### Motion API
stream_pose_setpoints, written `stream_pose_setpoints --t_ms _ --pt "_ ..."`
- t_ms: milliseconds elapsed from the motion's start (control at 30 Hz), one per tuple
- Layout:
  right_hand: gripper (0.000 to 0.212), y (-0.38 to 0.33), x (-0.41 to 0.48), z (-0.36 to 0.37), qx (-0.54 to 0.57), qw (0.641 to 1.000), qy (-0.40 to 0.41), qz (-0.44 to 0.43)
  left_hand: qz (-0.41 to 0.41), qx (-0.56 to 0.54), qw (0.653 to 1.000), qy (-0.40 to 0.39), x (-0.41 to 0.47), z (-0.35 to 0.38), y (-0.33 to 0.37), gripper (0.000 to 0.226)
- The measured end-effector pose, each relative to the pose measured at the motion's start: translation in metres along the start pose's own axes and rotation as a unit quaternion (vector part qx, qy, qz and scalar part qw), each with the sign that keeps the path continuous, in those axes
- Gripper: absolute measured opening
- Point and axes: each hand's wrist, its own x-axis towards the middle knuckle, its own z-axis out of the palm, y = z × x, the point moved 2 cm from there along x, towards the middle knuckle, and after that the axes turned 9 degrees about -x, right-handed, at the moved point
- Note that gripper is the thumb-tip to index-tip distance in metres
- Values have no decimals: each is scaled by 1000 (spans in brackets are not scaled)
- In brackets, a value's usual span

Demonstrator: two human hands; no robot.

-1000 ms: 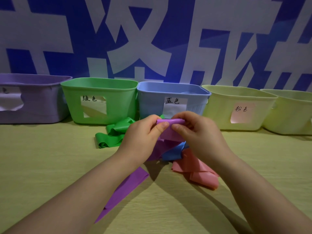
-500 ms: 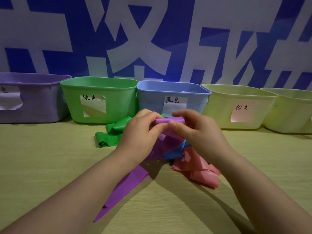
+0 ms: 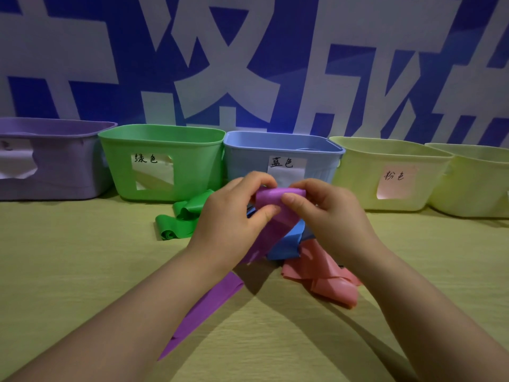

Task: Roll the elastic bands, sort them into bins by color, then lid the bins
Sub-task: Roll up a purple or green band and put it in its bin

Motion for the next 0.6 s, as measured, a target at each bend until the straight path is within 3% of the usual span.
stream_pose_setpoints --t_ms 200,333,400,600 --pt "26 0 -1 3 27 999 -23 26 -5 1 1000 -2 1 -1 -3 19" --pt "14 0 -1 5 50 998 -20 24 -3 25 1000 -4 3 0 -4 23" --pt "30 2 -2 6 59 998 -21 24 -13 34 999 -7 3 0 -5 26" --pt "14 2 -1 3 34 999 2 2 -21 -5 1000 -20 1 2 -2 28"
